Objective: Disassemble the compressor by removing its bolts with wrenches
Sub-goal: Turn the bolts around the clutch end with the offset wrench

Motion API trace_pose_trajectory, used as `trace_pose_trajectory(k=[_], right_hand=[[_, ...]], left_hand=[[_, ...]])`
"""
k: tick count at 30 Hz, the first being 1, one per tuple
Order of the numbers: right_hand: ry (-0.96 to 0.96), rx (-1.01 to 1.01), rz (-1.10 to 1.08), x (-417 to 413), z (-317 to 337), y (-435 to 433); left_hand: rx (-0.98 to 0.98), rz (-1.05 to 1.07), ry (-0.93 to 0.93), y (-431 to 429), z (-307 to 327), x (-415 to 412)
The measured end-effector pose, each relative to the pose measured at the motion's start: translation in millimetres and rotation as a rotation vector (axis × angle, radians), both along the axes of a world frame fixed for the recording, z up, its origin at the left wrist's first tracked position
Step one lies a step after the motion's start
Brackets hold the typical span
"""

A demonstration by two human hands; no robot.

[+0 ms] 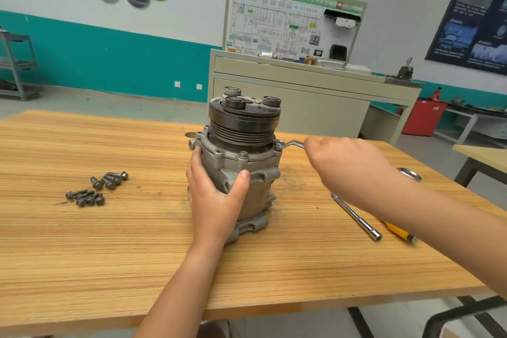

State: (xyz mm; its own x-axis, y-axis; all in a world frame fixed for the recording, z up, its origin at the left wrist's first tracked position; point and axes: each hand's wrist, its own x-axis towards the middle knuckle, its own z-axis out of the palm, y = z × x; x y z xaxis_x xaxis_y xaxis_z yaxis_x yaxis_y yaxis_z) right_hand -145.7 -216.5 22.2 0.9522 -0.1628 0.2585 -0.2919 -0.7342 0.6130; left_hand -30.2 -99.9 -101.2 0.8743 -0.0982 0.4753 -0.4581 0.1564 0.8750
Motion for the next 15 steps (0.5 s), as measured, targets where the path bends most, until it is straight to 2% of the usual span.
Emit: trace_pose_trajectory(k=[5,11,15], right_hand=[[0.078,-0.058,-0.042,5.2,4.9,11.7],[0.208,-0.132,0.022,18.1,25.7,-25.2],[0.136,-0.173,0.106,28.0,14.3,-46.3]], left_hand=[[0.018,0.001,0.004,0.7,0.8,-0.6],[0.043,0.0,0.001,3.8,2.3,-3.0],[0.039,0.005,-0.002,2.6,2.0,-2.9]])
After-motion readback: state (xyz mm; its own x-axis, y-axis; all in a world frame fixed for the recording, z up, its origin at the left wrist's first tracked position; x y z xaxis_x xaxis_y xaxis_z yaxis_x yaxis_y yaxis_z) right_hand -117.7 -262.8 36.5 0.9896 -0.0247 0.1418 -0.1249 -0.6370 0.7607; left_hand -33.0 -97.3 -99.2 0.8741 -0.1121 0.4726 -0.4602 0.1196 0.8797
